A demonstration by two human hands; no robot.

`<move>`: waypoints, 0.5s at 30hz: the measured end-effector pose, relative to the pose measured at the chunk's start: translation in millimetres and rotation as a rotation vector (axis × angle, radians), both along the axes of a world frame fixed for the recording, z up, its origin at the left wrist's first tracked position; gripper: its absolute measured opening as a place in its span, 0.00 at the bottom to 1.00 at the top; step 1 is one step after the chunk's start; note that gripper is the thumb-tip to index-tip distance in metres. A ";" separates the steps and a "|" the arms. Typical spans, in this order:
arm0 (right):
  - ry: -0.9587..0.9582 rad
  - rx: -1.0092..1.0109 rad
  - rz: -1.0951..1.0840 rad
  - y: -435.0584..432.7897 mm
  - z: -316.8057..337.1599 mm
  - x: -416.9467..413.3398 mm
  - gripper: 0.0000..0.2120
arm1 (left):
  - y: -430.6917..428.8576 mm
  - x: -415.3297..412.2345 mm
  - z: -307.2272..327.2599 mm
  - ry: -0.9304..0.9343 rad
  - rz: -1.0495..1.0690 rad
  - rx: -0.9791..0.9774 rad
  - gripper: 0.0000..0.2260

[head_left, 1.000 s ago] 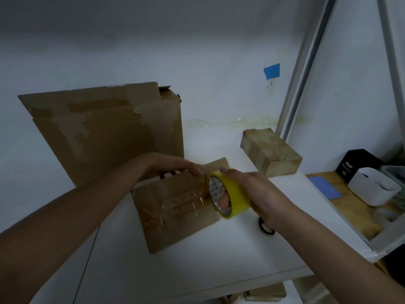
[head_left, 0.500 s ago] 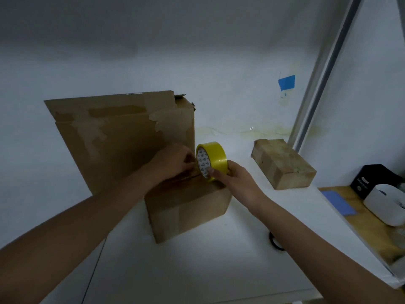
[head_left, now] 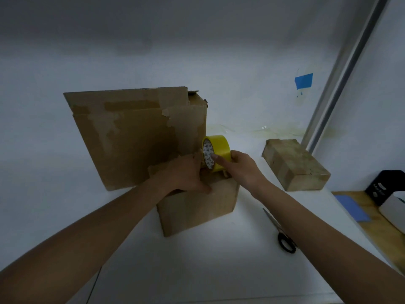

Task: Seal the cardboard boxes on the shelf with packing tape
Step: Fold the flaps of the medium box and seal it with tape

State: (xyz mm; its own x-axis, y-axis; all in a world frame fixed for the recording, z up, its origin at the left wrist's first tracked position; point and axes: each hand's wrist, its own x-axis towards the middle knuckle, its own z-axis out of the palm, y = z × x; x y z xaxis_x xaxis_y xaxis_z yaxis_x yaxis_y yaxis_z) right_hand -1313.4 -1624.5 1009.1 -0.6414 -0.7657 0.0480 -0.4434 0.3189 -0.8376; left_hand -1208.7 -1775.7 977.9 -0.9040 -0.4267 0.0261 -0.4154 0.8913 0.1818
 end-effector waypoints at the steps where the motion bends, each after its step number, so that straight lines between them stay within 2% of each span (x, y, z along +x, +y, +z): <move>1: 0.007 0.007 0.000 -0.6 1.9 -0.2 0.20 | -1.2 1.0 -1.2 0.015 -0.001 0.000 0.51; 6: 0.031 0.041 -0.041 2.3 13.1 -1.9 0.26 | 2.9 0.5 -1.3 0.031 -0.031 -0.068 0.50; 10: 0.022 0.048 -0.172 14.8 22.2 -0.7 0.24 | 4.1 -0.1 2.3 -0.080 0.011 -0.084 0.57; 12: -0.017 0.104 -0.189 25.7 18.1 2.4 0.25 | 4.0 -0.6 5.7 -0.122 0.021 -0.079 0.58; 15: 0.058 0.199 -0.184 38.7 2.2 5.7 0.30 | 4.7 -1.2 9.5 -0.138 0.021 -0.085 0.58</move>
State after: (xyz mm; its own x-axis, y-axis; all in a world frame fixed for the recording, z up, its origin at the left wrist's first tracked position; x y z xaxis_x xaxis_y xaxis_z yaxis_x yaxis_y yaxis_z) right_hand -1307.7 -1585.8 1011.2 -0.7712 -0.6346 -0.0512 -0.4081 0.5545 -0.7252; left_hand -1209.9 -1771.0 987.4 -0.8925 -0.4469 -0.0610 -0.4497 0.8920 0.0459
